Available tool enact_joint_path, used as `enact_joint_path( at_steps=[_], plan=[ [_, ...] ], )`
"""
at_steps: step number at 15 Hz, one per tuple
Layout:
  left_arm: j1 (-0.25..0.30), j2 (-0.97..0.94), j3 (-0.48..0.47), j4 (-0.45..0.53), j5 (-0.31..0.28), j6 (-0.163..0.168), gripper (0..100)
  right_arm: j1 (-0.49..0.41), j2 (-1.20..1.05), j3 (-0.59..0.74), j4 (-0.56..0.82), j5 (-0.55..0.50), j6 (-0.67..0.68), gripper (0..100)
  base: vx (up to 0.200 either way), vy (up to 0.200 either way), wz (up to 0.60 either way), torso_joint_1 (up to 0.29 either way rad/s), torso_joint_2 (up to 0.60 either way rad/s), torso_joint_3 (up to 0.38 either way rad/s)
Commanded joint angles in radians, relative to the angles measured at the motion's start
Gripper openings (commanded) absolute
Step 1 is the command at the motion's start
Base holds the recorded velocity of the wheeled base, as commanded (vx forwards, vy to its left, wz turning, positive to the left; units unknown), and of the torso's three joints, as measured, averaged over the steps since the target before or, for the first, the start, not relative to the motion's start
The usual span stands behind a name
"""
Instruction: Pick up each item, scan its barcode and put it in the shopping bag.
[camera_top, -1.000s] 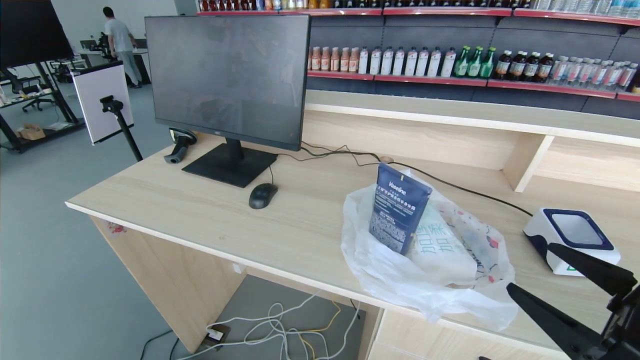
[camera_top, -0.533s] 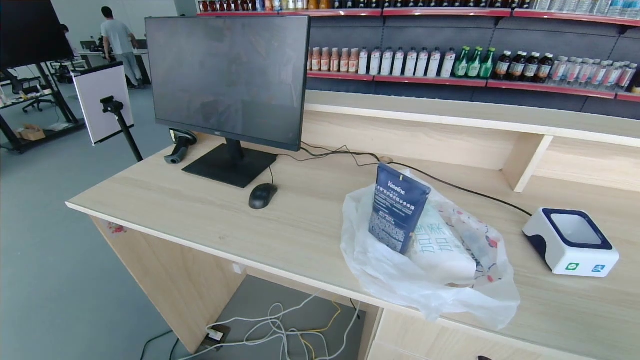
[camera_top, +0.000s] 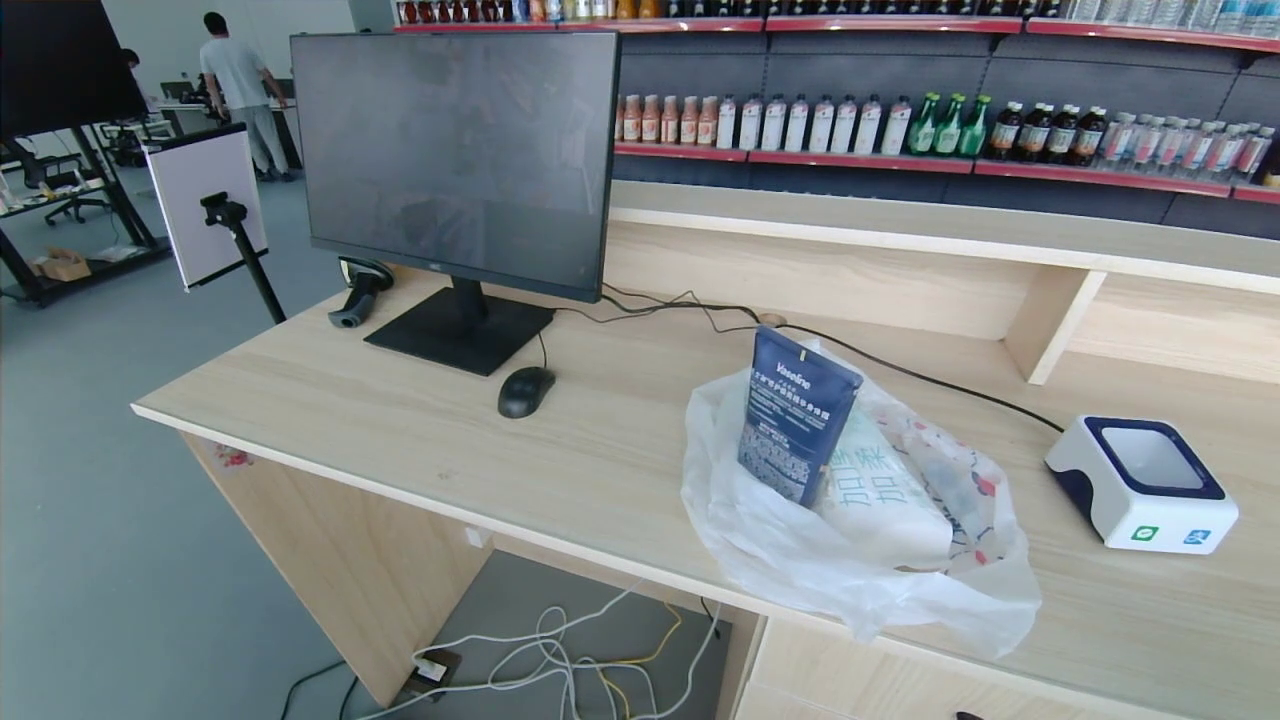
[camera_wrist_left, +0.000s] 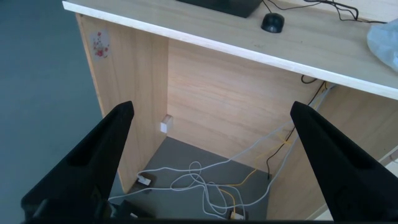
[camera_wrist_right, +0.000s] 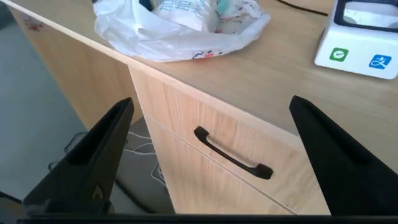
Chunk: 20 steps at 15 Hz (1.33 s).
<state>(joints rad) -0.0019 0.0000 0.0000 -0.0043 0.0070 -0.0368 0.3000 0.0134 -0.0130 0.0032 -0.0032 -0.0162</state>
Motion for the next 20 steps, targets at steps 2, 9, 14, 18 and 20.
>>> enact_joint_path(
  at_steps=[2,9,14,18,20],
  plan=[
    [0.002,0.002,0.000,0.000,-0.001,0.000,100,-0.005,0.007,0.013,0.000,-0.006,-0.015,100,0.000,0.000,0.00,0.000,0.00,0.000],
    [0.000,0.000,0.000,0.000,-0.001,0.000,100,-0.473,0.138,0.013,-0.002,-0.003,-0.011,100,0.000,0.000,0.00,0.000,0.00,0.000],
    [0.000,0.000,0.000,0.000,0.001,0.002,100,-0.346,0.151,0.013,-0.005,0.006,0.018,100,0.000,0.000,0.00,0.000,0.00,0.000],
    [0.002,0.002,0.000,0.001,0.001,0.000,100,-0.311,-0.010,0.013,-0.003,0.006,-0.011,100,0.000,0.000,0.00,0.000,0.00,0.000],
    [0.000,0.002,0.000,0.001,-0.001,0.000,100,-0.306,-0.013,0.013,-0.002,0.006,0.013,100,0.000,0.000,0.00,0.000,0.00,0.000]
  ],
)
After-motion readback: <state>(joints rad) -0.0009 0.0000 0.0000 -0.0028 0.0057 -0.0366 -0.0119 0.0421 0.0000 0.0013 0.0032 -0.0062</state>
